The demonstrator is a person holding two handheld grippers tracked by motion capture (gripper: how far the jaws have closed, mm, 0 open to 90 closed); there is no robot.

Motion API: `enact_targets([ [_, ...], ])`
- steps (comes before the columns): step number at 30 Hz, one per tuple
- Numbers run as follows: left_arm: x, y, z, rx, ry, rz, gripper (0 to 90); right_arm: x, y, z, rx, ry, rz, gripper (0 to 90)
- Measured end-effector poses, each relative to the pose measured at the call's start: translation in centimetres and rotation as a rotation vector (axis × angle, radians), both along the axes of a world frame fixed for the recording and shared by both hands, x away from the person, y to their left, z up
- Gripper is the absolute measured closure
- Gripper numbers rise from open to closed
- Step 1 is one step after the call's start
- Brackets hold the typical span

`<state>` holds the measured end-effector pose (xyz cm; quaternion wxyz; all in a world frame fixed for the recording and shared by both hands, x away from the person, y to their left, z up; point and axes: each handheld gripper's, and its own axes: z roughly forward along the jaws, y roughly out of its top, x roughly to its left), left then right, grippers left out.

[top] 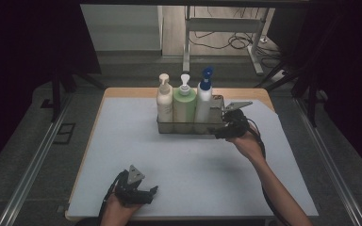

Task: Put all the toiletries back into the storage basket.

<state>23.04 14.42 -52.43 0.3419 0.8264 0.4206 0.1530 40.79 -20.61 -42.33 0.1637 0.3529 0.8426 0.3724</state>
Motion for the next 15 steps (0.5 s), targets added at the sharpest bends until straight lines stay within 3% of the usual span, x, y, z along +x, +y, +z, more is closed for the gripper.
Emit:
enact_targets([
  [15, 0.0, 0.0, 0.0, 0.0, 0.0, 0.0, 12.4, -2.7, -0.4, -0.5, -0.022, 0.013, 0.036, 7.0],
])
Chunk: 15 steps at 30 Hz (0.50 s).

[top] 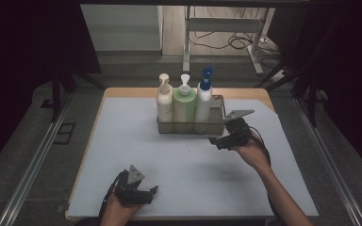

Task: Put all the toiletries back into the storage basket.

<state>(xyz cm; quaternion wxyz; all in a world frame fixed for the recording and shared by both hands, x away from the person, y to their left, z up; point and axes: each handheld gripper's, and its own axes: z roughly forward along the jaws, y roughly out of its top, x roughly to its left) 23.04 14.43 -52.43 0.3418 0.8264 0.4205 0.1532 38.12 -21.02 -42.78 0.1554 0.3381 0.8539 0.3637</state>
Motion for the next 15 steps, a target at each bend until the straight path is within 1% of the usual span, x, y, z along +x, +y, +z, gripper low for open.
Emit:
enact_targets([
  [3, 0.0, 0.0, 0.0, 0.0, 0.0, 0.0, 12.4, -0.6, -0.1, 0.0, -0.005, -0.001, 0.004, 4.1],
  [8, 0.0, 0.0, 0.0, 0.001, 0.001, 0.0, 12.4, -1.5, -0.4, -0.2, -0.013, -0.007, 0.013, 1.8],
  [15, 0.0, 0.0, 0.0, 0.0, 0.0, 0.0, 12.4, -2.7, -1.0, -0.6, -0.023, -0.013, 0.018, 0.2],
])
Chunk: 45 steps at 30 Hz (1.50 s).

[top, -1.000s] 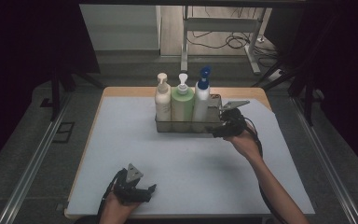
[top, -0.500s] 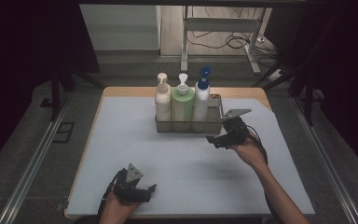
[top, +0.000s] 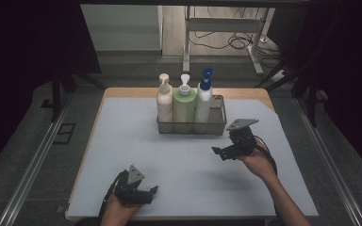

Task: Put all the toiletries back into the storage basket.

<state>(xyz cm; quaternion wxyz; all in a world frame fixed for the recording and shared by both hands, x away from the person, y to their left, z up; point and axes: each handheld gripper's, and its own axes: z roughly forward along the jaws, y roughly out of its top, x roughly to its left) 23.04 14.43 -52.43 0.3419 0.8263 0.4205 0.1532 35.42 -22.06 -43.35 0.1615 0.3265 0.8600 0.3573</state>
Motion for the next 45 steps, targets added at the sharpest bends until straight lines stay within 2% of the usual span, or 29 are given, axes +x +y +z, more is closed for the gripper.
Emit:
enact_targets([
  [10, 0.0, 0.0, 0.0, 0.0, 0.001, 0.0, 12.4, -1.9, -1.2, -1.0, -0.005, 0.007, -0.007, 0.0],
  [26, 0.0, 0.0, 0.0, -0.001, 0.0, 0.0, 12.4, -5.1, -2.8, -4.2, -0.028, 0.01, -0.009, 0.0],
  [35, 0.0, 0.0, 0.0, 0.0, -0.001, 0.0, 12.4, -5.7, -3.3, -6.4, -0.048, 0.023, -0.022, 0.0],
  [44, 0.0, 0.0, 0.0, 0.0, -0.001, 0.0, 12.5, -5.8, -3.6, -8.6, -0.028, 0.06, -0.035, 0.0],
  [45, 0.0, 0.0, 0.0, 0.0, -0.001, 0.0, 12.5, -5.7, -3.7, -8.8, -0.011, 0.064, -0.037, 0.0],
])
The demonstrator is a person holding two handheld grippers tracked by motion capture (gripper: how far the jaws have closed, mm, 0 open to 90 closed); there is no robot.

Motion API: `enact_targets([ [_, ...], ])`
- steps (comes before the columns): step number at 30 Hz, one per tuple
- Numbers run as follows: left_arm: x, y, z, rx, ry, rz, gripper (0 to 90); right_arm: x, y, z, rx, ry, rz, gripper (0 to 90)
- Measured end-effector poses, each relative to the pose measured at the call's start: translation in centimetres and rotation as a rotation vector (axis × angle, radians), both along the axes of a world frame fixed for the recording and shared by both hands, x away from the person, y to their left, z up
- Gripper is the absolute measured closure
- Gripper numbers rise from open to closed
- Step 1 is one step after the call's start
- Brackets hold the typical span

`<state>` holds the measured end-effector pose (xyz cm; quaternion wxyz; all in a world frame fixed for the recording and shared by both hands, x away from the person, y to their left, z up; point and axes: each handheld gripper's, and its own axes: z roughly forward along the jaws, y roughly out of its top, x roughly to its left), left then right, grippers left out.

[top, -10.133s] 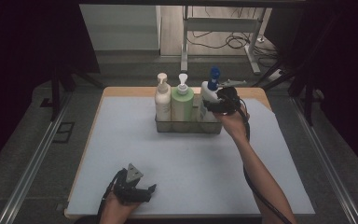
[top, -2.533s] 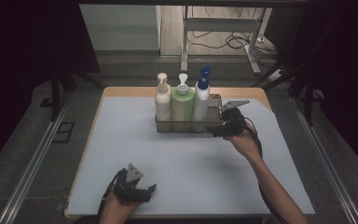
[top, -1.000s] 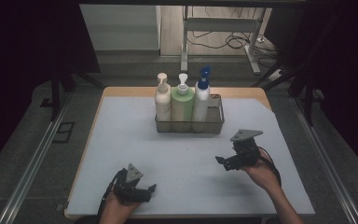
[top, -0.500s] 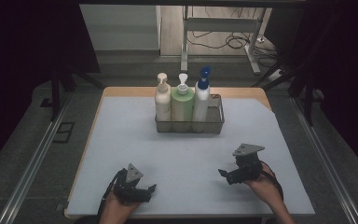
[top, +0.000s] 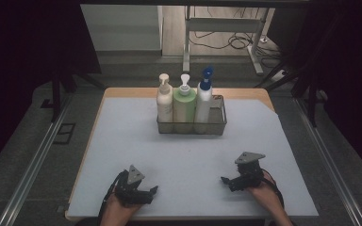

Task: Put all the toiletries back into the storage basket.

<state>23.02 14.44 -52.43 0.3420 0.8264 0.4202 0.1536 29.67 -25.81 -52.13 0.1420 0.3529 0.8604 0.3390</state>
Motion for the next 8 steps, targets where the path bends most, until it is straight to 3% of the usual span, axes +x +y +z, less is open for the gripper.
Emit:
enact_targets([
  [8, 0.0, -0.02, 0.01, 0.001, 0.002, 0.001, 12.4, -0.08, -0.13, -0.15, 0.012, -0.005, -0.01, 0.0],
])
